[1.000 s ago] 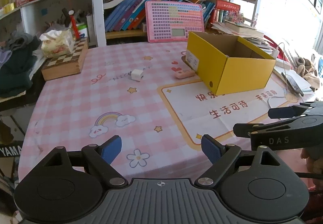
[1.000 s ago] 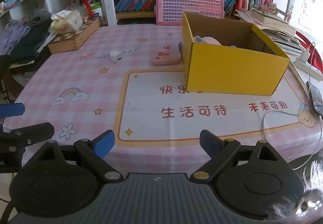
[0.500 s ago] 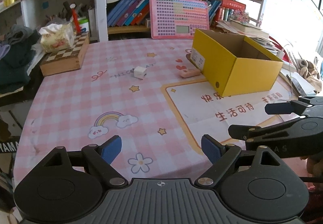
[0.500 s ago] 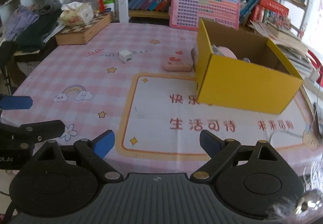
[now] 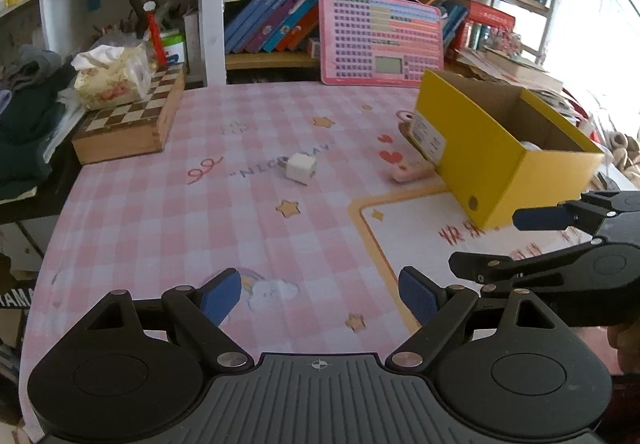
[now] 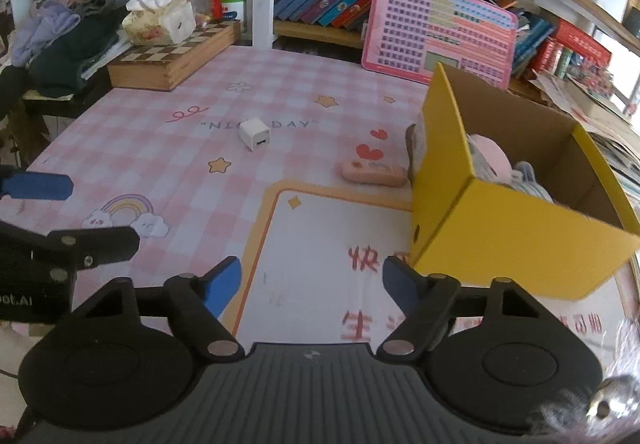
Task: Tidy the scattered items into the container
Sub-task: 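Lift both tools out of the box and turn back toward the table, then grasp the small white charger with the left tool while the right tool grasps the pink stick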
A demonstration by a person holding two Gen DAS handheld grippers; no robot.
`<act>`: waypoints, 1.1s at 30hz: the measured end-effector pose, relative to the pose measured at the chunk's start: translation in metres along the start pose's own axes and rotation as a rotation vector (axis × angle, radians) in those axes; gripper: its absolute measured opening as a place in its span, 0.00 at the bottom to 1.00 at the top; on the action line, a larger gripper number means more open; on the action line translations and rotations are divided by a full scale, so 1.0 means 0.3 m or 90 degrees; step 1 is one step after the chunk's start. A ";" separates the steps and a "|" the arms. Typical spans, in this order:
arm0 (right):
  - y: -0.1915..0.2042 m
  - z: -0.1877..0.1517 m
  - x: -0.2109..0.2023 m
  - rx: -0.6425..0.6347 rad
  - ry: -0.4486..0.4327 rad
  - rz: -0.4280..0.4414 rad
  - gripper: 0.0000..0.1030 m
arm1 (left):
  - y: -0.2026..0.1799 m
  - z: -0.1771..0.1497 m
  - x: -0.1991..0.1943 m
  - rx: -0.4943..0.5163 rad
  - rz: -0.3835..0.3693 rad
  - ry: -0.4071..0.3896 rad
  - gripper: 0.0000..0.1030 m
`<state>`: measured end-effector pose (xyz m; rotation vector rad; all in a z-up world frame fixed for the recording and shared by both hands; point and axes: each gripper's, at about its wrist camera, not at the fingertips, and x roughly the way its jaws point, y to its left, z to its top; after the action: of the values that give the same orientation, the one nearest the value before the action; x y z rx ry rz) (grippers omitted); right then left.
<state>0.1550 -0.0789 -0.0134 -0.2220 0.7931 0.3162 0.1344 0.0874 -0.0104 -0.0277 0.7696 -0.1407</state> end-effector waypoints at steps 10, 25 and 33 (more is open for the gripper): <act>-0.021 0.105 0.168 0.008 -0.006 -0.017 0.72 | 0.044 0.119 0.169 -0.001 0.004 0.001 0.83; -0.067 0.180 0.370 0.133 0.017 -0.032 0.72 | 0.042 0.295 0.477 0.037 0.010 0.013 0.82; -0.056 0.216 0.429 0.151 -0.008 -0.089 0.80 | 0.067 0.335 0.614 -0.008 -0.013 0.051 0.73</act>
<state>0.2887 -0.0494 -0.0615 -0.0515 0.7907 0.0904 0.3373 0.0795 -0.0673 -0.0415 0.8499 -0.1579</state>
